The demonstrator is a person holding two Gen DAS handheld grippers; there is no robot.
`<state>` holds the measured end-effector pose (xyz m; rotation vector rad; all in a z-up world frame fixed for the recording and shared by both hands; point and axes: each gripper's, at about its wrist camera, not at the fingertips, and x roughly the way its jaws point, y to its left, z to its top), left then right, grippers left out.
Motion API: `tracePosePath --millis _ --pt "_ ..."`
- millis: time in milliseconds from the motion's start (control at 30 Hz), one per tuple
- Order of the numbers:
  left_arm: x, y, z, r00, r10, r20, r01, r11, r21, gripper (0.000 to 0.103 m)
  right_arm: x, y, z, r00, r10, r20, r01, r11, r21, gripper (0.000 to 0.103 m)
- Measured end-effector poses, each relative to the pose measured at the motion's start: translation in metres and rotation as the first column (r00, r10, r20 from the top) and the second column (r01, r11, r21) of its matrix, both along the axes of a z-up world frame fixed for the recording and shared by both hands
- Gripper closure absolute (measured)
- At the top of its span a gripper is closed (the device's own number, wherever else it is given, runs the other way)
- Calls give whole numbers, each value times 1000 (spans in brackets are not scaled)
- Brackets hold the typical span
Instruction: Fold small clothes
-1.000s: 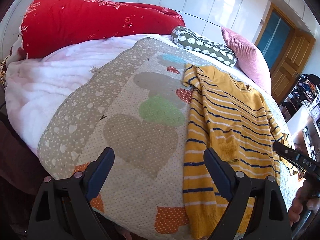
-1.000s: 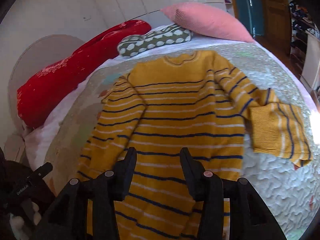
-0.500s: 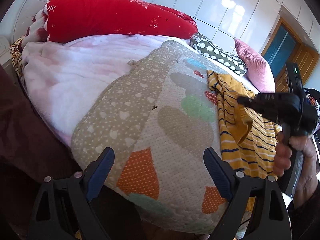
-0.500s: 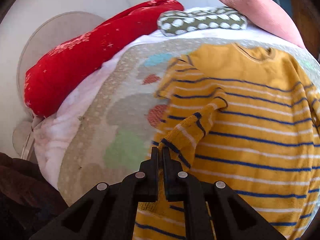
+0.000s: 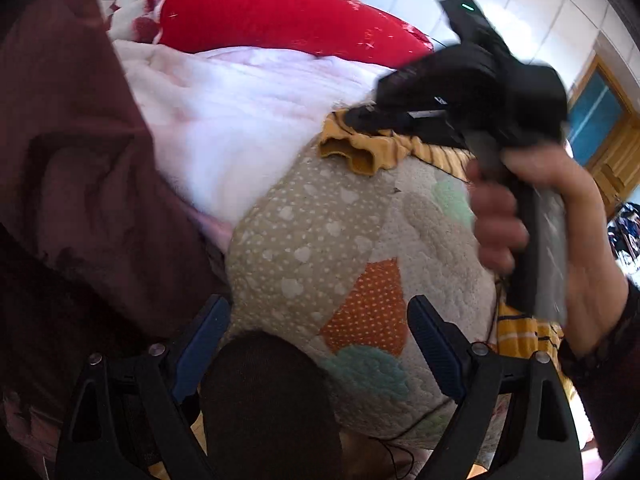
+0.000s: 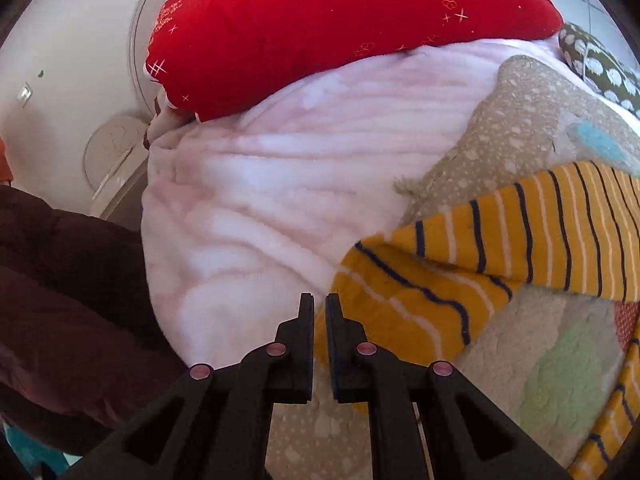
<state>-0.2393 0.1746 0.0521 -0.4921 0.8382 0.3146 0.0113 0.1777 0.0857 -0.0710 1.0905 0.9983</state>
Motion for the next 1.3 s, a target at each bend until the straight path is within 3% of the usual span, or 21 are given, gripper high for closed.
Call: tracePosePath --millis 133,233,300,367,433,500,567,633,767,800,833,867,900,933,967,1000,1067,1200,1300 --pt "16 -26 8 991 -133 33 133 991 -2 13 -16 -106 10 996 -83 15 81 994 74 91" --pt "33 -52 12 968 -243 56 245 969 -36 13 -28 -219 23 960 -261 105 254 964 76 80" --pt "47 -70 12 951 -301 66 305 950 -73 13 -37 -300 32 887 -420 192 420 907 43 71" --pt "63 -86 9 937 -342 66 348 932 -104 13 -53 -379 31 799 -563 211 569 822 34 70" --pt "77 -101 3 926 -372 56 377 917 -132 13 -72 -449 26 720 -669 181 675 737 41 68" --pt "89 -115 -2 914 -403 48 405 898 -169 13 -94 -501 18 652 -744 144 746 664 53 58" --pt "98 -132 -8 899 -436 42 435 877 -205 13 -111 -534 5 616 -783 83 781 622 64 56" --pt "106 -148 -13 879 -476 34 471 855 -216 13 -121 -548 -6 625 -781 21 777 624 81 56" --pt "122 -175 -25 840 -541 -41 522 827 -208 13 -122 -526 -29 678 -735 -12 733 675 80 56" --pt "126 -181 -28 835 -545 -70 527 830 -184 19 -120 -514 -34 692 -721 -19 720 689 83 56" --pt "129 -188 -28 833 -543 -107 529 837 -138 40 -118 -506 -38 705 -709 -20 708 701 83 56" --pt "131 -190 -29 835 -530 -149 523 848 -90 53 -117 -499 -41 712 -702 -14 701 709 77 56" --pt "131 -191 -27 836 -520 -176 518 853 -61 75 -116 -491 -43 717 -697 -5 696 715 71 58" --pt "132 -189 -24 831 -529 -168 524 848 -79 95 -116 -485 -44 725 -689 1 687 723 73 67" --pt "132 -186 -19 830 -533 -164 523 846 -104 95 -115 -481 -44 739 -673 -5 671 737 78 92" --pt "132 -182 -14 836 -524 -164 514 852 -103 95 -114 -483 -43 747 -664 -32 664 742 95 92" --pt "127 -177 0 843 -515 -152 509 857 -83 95 -115 -499 -36 733 -675 -85 678 716 163 92" --pt "107 -170 17 845 -519 -127 514 855 -74 95 -127 -545 -16 677 -730 -99 731 650 207 93" --pt "94 -171 9 852 -502 -150 501 864 -45 100 -140 -573 -16 639 -764 -87 765 619 177 93"
